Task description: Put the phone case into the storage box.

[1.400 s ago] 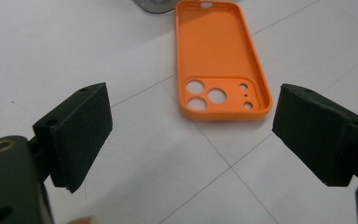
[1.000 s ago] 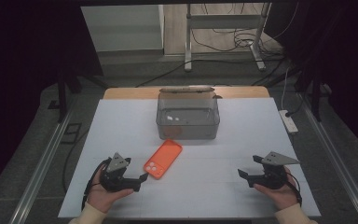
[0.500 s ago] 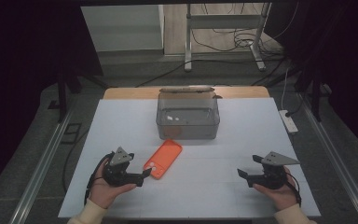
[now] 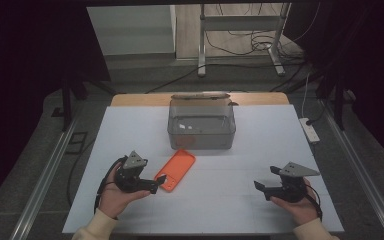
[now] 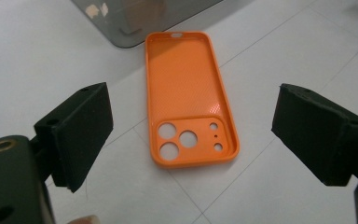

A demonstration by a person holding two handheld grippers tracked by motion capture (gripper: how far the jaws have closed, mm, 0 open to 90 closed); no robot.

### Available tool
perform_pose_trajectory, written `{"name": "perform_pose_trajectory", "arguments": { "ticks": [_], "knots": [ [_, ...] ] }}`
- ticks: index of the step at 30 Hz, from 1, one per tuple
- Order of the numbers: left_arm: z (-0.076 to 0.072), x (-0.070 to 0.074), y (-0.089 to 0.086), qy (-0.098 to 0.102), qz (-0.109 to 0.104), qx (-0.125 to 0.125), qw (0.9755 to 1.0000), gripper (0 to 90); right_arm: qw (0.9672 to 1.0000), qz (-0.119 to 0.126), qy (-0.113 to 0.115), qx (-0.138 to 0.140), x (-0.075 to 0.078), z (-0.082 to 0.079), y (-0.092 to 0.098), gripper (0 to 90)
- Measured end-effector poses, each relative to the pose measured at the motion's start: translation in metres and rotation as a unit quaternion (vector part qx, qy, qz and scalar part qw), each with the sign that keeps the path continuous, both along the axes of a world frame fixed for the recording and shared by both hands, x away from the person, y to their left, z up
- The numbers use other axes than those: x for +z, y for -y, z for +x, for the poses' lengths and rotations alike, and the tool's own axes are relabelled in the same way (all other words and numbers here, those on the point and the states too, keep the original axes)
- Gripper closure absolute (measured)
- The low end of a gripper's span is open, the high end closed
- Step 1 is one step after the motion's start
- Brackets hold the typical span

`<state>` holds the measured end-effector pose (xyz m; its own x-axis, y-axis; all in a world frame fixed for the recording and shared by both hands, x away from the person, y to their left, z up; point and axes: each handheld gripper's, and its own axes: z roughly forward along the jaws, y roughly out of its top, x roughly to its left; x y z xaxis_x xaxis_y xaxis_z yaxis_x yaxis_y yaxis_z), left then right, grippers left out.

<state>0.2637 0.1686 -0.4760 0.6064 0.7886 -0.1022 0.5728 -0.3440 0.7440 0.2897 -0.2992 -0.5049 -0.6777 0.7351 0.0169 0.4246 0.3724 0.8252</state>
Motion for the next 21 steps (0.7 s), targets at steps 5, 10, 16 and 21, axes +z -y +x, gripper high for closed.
{"name": "perform_pose_trajectory", "arguments": {
  "ticks": [5,10,16,21],
  "knots": [
    [0.005,0.000,0.005,-0.004,0.006,0.001,1.0000,13.6,1.0000,0.000,0.002,-0.001,0.000,-0.001,0.001,15.6],
    [0.012,0.001,0.008,-0.013,0.013,-0.005,0.9998,13.6,1.0000,-0.001,0.000,-0.004,0.000,-0.002,0.003,15.6],
    [0.022,-0.001,0.012,-0.024,0.023,-0.013,0.9994,13.9,1.0000,-0.002,0.003,-0.007,0.000,-0.004,0.005,15.7],
    [0.028,-0.002,0.013,-0.036,0.029,-0.017,0.9988,14.7,0.9999,-0.005,0.001,-0.010,0.000,-0.004,0.006,15.8]
  ]
}}
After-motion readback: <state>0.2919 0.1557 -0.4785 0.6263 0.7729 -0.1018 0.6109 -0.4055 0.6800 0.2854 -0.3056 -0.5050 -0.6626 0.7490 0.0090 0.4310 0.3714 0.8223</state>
